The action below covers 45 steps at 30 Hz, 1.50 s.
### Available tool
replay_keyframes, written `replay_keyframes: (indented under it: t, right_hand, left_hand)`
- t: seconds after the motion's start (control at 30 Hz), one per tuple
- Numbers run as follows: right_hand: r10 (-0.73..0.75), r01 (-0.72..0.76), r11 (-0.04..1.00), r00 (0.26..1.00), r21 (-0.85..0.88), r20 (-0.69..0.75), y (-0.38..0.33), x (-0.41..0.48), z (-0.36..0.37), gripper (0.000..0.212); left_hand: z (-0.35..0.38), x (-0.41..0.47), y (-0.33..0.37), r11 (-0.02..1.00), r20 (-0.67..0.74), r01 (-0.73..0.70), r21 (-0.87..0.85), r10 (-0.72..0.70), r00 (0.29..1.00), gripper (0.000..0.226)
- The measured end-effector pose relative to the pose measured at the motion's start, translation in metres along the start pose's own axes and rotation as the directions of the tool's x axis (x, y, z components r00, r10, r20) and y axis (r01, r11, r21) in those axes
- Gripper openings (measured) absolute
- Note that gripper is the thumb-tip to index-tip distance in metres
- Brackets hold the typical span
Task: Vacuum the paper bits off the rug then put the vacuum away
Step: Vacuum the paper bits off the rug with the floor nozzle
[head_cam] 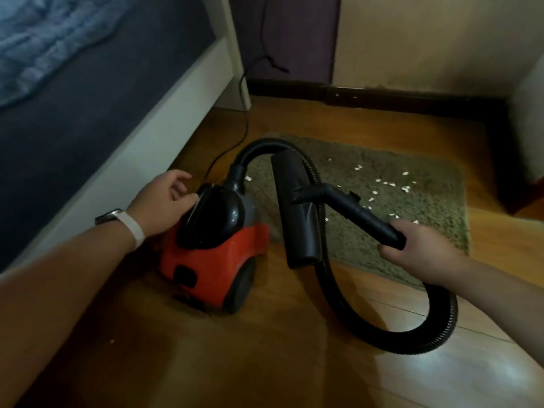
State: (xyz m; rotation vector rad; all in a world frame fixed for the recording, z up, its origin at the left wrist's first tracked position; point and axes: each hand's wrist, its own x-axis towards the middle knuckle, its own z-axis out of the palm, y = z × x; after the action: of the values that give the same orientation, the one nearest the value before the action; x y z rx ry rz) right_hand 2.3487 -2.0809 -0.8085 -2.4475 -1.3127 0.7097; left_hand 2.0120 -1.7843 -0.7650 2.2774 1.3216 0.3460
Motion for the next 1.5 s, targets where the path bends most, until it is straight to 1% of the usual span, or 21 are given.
replay_keyframes:
  t: [0.07,0.13,0.2,0.27,0.33,0.47,0.53,0.6,0.67,0.83,0.93,1.0,1.13,1.17,1.3,1.43,1.5]
  right_hand:
    - [-0.018,0.018,1.000,1.000,-0.002,0.012,-0.010,0.003,0.005,0.018]
    - [-0.027,0.027,1.000,1.000,-0.001,0.014,-0.019,0.007,0.008,0.019]
    - [-0.025,0.025,1.000,1.000,-0.010,0.006,-0.027,0.011,0.013,0.017]
    - [-0.017,0.017,1.000,1.000,-0.012,-0.002,-0.033,0.016,0.018,0.017]
    - [-0.020,0.020,1.000,1.000,-0.015,-0.004,-0.038,0.019,0.024,0.018]
    - [-0.041,0.041,0.997,0.999,-0.058,-0.004,-0.047,0.021,0.030,0.019]
    - [-0.044,0.044,0.998,0.999,-0.050,0.002,-0.049,0.023,0.033,0.019]
    - [-0.048,0.048,0.999,0.999,-0.016,0.012,-0.049,0.024,0.035,0.019]
    - [-0.042,0.042,0.999,0.999,0.002,0.023,-0.047,0.025,0.037,0.017]
    - [-0.023,0.024,0.999,0.999,-0.024,0.027,-0.045,0.030,0.043,0.020]
    - [-0.002,0.003,0.999,1.000,-0.046,0.025,-0.044,0.036,0.047,0.021]
    - [-0.015,0.015,1.000,0.999,-0.025,0.036,-0.042,0.040,0.052,0.022]
    - [-0.025,0.025,1.000,0.997,0.004,0.067,-0.042,0.043,0.056,0.022]
    - [-0.027,0.027,1.000,0.997,0.009,0.076,-0.042,0.043,0.057,0.022]
    - [-0.043,0.042,0.999,0.997,0.029,0.071,-0.039,0.038,0.056,0.024]
    - [-0.025,0.024,0.999,0.999,0.038,0.040,-0.033,0.030,0.046,0.020]
    - [-0.011,0.011,0.998,1.000,0.057,0.011,-0.027,0.024,0.039,0.020]
  left_hand:
    - [-0.004,-0.009,-0.025,0.998,0.138,0.060,0.002,-0.060,0.989,0.058]
    - [-0.004,-0.022,-0.047,0.997,0.275,0.066,0.028,-0.071,0.959,0.080]
    - [-0.005,-0.032,-0.063,0.996,0.373,0.080,0.036,-0.088,0.924,0.102]
    - [-0.003,-0.038,-0.073,0.997,0.463,0.032,0.066,-0.059,0.884,0.115]
    - [0.003,-0.041,-0.077,0.994,0.503,-0.037,0.106,-0.021,0.864,0.125]
    - [0.015,-0.033,-0.080,0.983,0.470,-0.152,0.100,0.088,0.878,0.140]
    - [0.020,-0.027,-0.079,0.970,0.456,-0.193,0.150,0.106,0.884,0.146]
    - [0.023,-0.025,-0.078,0.941,0.462,-0.235,0.243,0.101,0.881,0.148]
    - [0.027,-0.026,-0.078,0.915,0.483,-0.267,0.302,0.095,0.871,0.148]
    - [0.028,-0.021,-0.081,0.918,0.515,-0.251,0.308,0.061,0.855,0.154]
    - [0.032,-0.019,-0.084,0.929,0.492,-0.202,0.310,0.025,0.870,0.162]
    - [0.035,-0.020,-0.086,0.931,0.470,-0.202,0.304,0.038,0.882,0.163]
    - [0.043,-0.028,-0.090,0.927,0.429,-0.226,0.300,0.080,0.900,0.159]
    - [0.043,-0.030,-0.090,0.918,0.427,-0.250,0.306,0.102,0.898,0.157]
    - [0.037,-0.032,-0.087,0.882,0.470,-0.336,0.330,0.156,0.869,0.144]
    - [0.031,-0.029,-0.087,0.883,0.506,-0.328,0.336,0.124,0.853,0.134]
    - [0.024,-0.025,-0.083,0.893,0.458,-0.331,0.304,0.167,0.873,0.130]
